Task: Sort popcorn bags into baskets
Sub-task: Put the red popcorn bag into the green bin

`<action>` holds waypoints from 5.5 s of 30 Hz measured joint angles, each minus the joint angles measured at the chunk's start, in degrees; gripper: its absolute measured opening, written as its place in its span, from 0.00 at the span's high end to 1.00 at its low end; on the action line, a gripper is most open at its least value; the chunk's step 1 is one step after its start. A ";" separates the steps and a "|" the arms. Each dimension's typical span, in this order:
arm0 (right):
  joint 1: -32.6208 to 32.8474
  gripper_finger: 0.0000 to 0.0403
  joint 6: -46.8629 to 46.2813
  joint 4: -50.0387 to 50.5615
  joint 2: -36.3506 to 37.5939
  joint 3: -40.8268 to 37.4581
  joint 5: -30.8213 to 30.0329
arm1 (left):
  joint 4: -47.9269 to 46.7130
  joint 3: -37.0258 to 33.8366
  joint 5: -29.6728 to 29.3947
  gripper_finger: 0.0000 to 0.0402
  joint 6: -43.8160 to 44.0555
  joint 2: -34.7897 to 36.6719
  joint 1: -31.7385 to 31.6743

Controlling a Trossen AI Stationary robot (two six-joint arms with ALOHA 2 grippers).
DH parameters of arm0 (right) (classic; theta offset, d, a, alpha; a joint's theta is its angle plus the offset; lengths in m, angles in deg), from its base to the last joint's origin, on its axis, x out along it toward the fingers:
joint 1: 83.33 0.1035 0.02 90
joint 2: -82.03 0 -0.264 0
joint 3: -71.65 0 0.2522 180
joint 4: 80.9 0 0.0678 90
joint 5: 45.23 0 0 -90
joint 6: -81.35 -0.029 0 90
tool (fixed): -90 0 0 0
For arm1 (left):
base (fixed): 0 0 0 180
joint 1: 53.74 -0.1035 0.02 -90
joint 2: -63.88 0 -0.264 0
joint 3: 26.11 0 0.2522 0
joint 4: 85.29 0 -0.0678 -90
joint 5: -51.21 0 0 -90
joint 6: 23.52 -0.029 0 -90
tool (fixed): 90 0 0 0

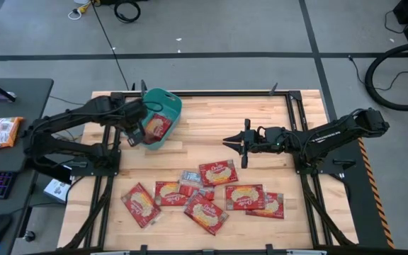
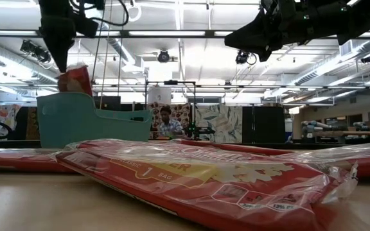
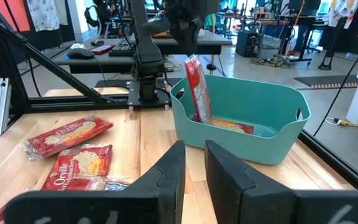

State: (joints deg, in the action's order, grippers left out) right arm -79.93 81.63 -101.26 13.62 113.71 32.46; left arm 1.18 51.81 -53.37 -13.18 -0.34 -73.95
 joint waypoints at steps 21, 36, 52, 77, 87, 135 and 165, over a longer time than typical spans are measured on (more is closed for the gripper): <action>0.00 0.84 0.34 -0.12 0.00 0.00 0.00 | -6.73 0.04 2.26 1.00 -1.13 -3.39 0.02; -0.11 0.84 0.34 -0.10 0.00 0.00 0.02 | -10.24 3.86 5.12 1.00 -2.05 -3.40 0.07; -0.11 0.84 0.36 -0.10 0.00 -0.02 0.02 | -0.27 3.86 -6.04 1.00 -10.61 -11.35 0.02; -0.09 0.84 0.34 -0.02 0.00 -0.02 0.39 | 17.01 3.82 -11.40 1.00 -21.46 -21.33 -9.79; -0.09 0.84 0.34 -0.03 0.00 -0.02 0.52 | 21.99 3.82 -5.84 1.00 -26.17 -22.23 -14.51; 0.17 0.84 0.36 0.90 0.00 -0.02 0.50 | 42.32 3.87 7.94 0.78 -31.00 -34.16 16.76; 0.17 0.84 0.34 0.36 0.00 -0.02 0.46 | 52.12 3.86 22.16 0.47 -8.01 -42.80 17.97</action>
State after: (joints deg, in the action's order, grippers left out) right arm -79.76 81.97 -100.90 13.62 113.69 32.92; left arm 53.31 55.68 -31.21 -21.20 -43.14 -55.98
